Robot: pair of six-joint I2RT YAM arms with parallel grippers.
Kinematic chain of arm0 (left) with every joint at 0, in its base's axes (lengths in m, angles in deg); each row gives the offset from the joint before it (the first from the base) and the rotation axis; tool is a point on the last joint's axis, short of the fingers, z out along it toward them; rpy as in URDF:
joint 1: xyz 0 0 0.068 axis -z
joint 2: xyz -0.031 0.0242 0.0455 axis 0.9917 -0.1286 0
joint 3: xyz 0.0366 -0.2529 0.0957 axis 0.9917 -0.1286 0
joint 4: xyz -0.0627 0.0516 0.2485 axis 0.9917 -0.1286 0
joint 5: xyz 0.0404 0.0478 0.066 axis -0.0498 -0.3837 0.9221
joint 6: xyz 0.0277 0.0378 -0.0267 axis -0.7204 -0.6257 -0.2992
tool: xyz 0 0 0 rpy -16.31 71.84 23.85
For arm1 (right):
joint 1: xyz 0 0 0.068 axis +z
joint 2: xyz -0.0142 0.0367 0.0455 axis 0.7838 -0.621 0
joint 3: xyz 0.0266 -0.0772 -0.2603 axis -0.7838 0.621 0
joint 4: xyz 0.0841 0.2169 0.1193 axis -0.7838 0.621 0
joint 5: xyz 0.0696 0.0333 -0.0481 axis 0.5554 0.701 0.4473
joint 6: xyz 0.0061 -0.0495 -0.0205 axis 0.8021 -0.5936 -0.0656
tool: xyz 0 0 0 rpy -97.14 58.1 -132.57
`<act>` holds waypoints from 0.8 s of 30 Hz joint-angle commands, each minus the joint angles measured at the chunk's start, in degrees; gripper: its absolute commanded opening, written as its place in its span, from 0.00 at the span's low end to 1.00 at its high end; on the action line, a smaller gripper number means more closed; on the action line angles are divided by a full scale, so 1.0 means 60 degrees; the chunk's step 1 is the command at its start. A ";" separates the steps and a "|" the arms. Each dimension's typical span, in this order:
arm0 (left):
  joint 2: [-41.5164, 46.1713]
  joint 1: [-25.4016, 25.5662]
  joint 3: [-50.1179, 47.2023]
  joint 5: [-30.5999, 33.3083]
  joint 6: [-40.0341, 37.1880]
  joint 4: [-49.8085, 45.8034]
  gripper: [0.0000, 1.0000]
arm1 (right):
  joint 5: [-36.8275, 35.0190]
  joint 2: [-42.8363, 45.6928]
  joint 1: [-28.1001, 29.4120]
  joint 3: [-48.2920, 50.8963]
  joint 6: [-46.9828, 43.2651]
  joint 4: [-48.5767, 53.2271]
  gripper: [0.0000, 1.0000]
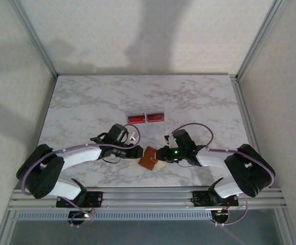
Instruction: Put the credit cards into the card holder
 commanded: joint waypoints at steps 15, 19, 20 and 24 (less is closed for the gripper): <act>-0.1849 0.0623 0.0608 -0.0668 0.0131 0.1072 0.46 | -0.0259 -0.1396 0.0077 -0.1122 -0.0244 0.0266 0.27; -0.1758 0.0671 0.0677 -0.0475 0.0093 0.0904 0.38 | -0.0052 -0.1494 0.0105 -0.1185 -0.0241 0.0096 0.22; -0.1762 0.0671 0.0708 -0.0460 0.0083 0.0859 0.33 | -0.0058 -0.1482 0.0107 -0.1165 -0.0222 0.0064 0.22; -0.1420 0.0686 0.0802 -0.0217 0.0195 0.0550 0.16 | -0.0073 -0.1451 0.0121 -0.1093 -0.0151 -0.0055 0.22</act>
